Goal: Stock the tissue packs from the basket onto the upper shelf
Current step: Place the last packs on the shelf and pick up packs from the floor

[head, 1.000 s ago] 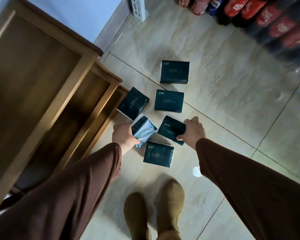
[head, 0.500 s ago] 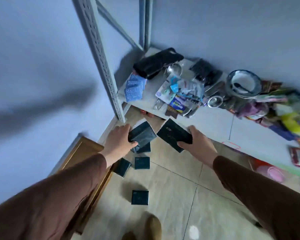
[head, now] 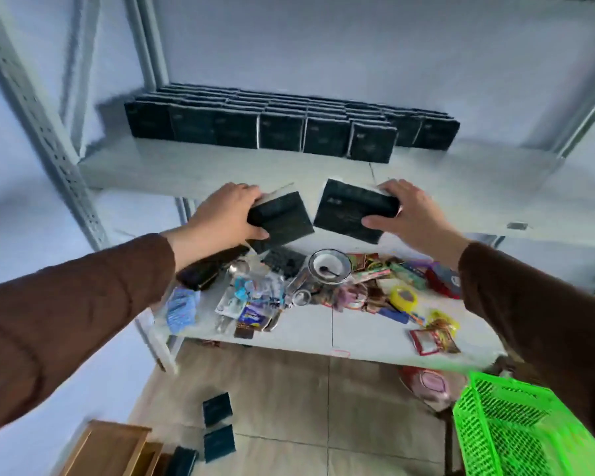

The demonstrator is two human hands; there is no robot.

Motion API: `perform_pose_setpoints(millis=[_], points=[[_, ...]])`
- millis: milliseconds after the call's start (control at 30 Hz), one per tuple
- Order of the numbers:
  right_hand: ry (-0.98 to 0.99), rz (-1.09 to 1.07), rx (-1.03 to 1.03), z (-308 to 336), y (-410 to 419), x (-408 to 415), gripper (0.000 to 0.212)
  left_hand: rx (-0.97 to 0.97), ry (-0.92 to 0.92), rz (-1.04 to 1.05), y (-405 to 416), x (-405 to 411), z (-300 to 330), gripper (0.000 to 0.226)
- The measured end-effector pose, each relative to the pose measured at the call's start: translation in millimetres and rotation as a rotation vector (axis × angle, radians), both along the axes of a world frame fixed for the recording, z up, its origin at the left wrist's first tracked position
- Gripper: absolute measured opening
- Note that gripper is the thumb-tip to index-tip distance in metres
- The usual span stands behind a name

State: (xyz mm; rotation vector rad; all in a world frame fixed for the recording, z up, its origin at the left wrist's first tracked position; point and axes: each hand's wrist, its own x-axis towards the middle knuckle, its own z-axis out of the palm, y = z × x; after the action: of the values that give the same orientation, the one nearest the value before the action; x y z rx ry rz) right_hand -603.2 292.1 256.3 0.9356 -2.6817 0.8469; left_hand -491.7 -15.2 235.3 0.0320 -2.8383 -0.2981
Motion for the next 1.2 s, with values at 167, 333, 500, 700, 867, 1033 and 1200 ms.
perform_pose_setpoints(millis=[167, 333, 500, 700, 867, 1033, 1200], points=[[-0.029, -0.063, -0.064, 49.6, 78.4, -46.4, 0.045, -0.097, 0.025, -0.092, 72.7, -77.1, 54.8, 0.046], [-0.076, -0.132, -0.046, 66.3, 159.3, -122.3, 0.045, -0.089, 0.012, -0.13, 152.9, -165.0, 78.3, 0.046], [-0.106, -0.176, -0.008, 77.7, 217.2, -197.4, 0.04, -0.108, 0.007, -0.146, 219.8, -254.6, 88.2, 0.046], [-0.043, -0.256, 0.07, 81.8, 252.3, -280.4, 0.044, -0.207, 0.035, -0.144, 266.3, -365.0, 89.7, 0.055], [-0.02, -0.318, 0.013, 75.4, 249.3, -347.9, 0.052, -0.316, 0.062, -0.129, 262.7, -450.2, 90.8, 0.056], [-0.019, -0.367, 0.029, 63.1, 230.1, -400.8, 0.054, -0.484, 0.003, -0.08, 242.8, -506.1, 87.1, 0.061], [-0.034, -0.37, 0.051, 48.8, 223.8, -440.6, 0.049, -0.591, -0.043, -0.007, 240.2, -532.5, 78.6, 0.07]])
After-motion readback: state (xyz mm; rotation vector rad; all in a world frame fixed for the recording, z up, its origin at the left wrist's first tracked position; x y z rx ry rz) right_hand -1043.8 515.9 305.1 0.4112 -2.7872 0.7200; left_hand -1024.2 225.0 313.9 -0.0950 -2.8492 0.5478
